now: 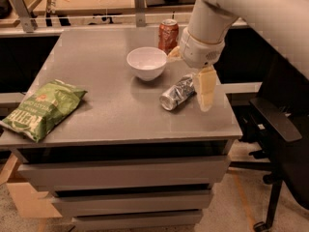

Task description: Move redbull can near green jalapeno chip bag

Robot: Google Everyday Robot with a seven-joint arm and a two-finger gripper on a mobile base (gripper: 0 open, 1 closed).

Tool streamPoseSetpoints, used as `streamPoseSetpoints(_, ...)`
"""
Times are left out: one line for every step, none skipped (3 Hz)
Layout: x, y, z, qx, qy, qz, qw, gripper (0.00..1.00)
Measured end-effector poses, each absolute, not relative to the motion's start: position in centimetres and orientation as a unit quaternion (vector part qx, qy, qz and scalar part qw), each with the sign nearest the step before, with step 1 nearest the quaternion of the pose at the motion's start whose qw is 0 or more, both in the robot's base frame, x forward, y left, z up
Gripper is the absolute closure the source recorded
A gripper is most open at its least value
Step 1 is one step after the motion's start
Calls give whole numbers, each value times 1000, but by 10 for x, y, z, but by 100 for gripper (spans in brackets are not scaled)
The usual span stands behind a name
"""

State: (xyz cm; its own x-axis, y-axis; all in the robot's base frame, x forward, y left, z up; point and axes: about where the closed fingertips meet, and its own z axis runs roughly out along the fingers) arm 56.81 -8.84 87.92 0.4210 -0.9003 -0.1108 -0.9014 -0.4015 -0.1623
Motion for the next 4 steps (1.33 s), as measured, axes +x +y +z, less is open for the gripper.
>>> streamPoseSetpoints(565, -88, 867, -840, 536, 5, 86, 0)
streamPoseSetpoints(565, -85, 855, -843, 533, 12, 77, 0)
streamPoseSetpoints(566, -85, 845, -842, 535, 23, 72, 17)
streamPoseSetpoints(567, -84, 837, -840, 536, 33, 70, 41)
